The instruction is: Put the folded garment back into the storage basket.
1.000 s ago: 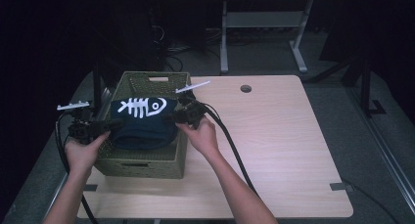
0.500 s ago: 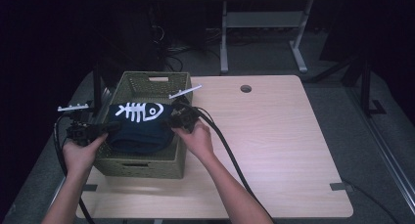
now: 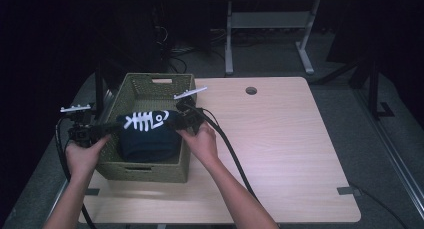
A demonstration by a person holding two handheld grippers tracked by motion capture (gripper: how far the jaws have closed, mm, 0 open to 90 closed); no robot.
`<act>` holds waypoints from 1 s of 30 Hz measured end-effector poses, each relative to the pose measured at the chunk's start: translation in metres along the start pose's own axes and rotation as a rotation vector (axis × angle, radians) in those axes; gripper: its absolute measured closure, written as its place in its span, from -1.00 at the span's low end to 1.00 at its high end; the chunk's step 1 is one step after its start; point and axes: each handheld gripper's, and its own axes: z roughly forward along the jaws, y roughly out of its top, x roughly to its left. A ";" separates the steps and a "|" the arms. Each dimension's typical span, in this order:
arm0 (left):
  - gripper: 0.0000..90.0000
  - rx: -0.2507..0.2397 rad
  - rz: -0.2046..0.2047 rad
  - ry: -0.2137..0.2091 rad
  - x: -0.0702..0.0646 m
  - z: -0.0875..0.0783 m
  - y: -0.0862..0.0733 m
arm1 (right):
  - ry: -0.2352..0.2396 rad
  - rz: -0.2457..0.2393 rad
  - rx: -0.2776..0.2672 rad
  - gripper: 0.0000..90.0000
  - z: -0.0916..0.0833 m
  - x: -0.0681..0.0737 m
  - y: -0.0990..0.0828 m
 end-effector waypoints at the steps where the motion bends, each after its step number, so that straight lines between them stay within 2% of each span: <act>1: 0.26 -0.004 0.001 0.003 0.000 0.000 0.000 | -0.001 -0.002 -0.006 0.09 -0.002 -0.001 0.000; 4: 0.26 -0.018 0.001 -0.020 -0.001 0.000 -0.001 | 0.005 0.011 -0.037 0.06 -0.010 -0.002 0.002; 9: 0.25 -0.041 0.002 -0.078 -0.005 -0.001 0.000 | 0.058 0.016 -0.066 0.05 -0.021 -0.007 0.003; 16: 0.18 -0.067 0.016 -0.141 -0.017 -0.004 0.002 | 0.081 0.016 -0.097 -0.09 -0.036 -0.012 0.003; 17: 0.17 -0.068 0.018 -0.160 -0.019 -0.004 0.002 | 0.085 0.015 -0.101 -0.11 -0.038 -0.013 0.003; 21: 0.12 -0.061 0.032 -0.192 -0.028 -0.003 0.002 | 0.106 0.013 -0.118 -0.19 -0.046 -0.019 0.000; 23: 0.06 -0.060 0.036 -0.204 -0.031 -0.003 0.002 | 0.104 0.007 -0.122 -0.21 -0.051 -0.021 0.000; 30: 0.06 -0.055 0.060 -0.254 -0.044 -0.001 0.002 | 0.087 0.009 -0.136 -0.26 -0.069 -0.029 -0.008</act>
